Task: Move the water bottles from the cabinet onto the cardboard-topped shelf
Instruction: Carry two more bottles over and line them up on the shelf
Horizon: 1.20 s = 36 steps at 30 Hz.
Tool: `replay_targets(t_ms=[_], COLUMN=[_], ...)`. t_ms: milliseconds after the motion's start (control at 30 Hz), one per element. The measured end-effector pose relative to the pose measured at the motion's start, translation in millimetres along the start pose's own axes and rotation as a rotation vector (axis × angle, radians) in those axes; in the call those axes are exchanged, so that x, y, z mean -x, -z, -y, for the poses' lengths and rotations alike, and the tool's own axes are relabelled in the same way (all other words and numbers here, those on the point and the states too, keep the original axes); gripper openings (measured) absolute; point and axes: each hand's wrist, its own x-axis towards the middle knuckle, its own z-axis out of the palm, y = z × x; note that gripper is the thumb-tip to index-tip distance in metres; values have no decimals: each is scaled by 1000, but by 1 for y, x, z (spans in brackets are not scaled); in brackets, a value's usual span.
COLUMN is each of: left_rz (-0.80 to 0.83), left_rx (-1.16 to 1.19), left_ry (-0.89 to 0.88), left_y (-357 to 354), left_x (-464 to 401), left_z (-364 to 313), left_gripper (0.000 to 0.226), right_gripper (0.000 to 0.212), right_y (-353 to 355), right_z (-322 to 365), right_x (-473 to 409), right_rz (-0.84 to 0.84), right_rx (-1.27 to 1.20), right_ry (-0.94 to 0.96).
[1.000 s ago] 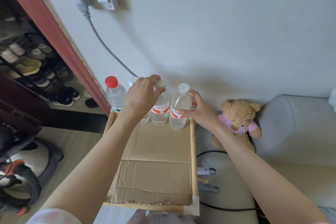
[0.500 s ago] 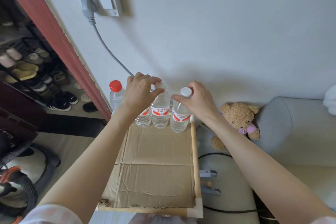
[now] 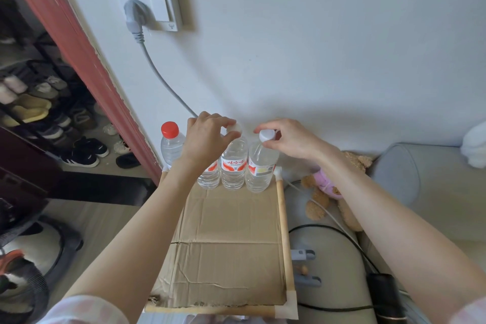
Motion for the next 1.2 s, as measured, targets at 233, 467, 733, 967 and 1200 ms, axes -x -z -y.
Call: replay_targets(t_ms=[233, 467, 733, 967, 1200], left_rz=[-13, -8, -1, 13, 41], left_rx=[-2, -9, 9, -3, -5], left_ry=[-1, -9, 7, -5, -10], left_y=[-3, -2, -1, 0, 2], left_x=[0, 1, 0, -1, -2], left_z=[2, 2, 3, 2, 3], left_gripper=[28, 28, 26, 25, 31], right_gripper=[36, 41, 31, 31, 42], right_y=[-1, -10, -5, -7, -7], right_z=[1, 6, 6, 0, 1], right_x=[5, 2, -1, 1, 0], right_rz=[-51, -176, -137, -147, -162], right_rx=[16, 161, 160, 146, 75], right_ry=[-22, -139, -10, 51, -3])
